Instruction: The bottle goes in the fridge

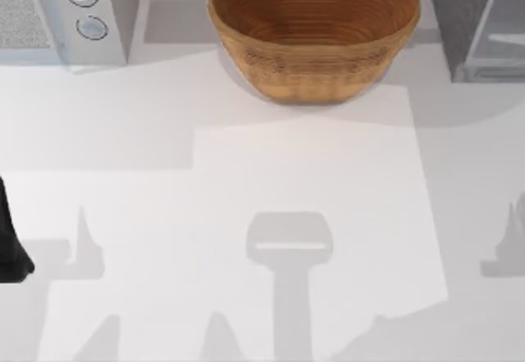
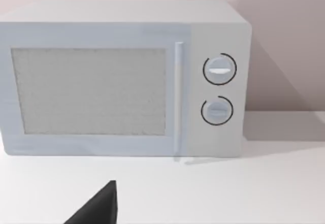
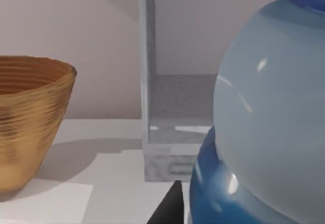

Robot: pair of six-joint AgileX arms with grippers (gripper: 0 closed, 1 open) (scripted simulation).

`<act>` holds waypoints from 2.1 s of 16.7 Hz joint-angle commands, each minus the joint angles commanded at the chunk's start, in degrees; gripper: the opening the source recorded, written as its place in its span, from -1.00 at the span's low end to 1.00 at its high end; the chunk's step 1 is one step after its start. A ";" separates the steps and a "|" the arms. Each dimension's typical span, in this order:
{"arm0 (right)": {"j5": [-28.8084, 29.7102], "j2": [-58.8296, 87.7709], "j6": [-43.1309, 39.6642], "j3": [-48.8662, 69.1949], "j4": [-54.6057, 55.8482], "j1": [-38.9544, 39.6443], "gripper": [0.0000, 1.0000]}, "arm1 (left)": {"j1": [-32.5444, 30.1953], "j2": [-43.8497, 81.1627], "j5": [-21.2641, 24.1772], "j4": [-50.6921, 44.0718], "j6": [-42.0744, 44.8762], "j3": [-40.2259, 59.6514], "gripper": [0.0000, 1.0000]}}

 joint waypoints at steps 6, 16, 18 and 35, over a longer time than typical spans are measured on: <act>-2.80 19.70 0.55 10.60 12.12 -2.79 -0.98 | 0.00 0.00 0.00 0.00 0.00 0.00 1.00; -9.70 79.00 0.07 36.76 42.32 -10.89 -0.98 | 0.00 0.00 0.00 0.00 0.00 0.00 1.00; -11.00 90.33 0.07 41.70 48.02 -12.36 -0.98 | 0.00 0.00 0.00 0.00 0.00 0.00 1.00; -14.14 120.16 0.53 56.51 61.80 -15.49 -0.98 | 0.00 0.00 0.00 0.00 0.00 0.00 1.00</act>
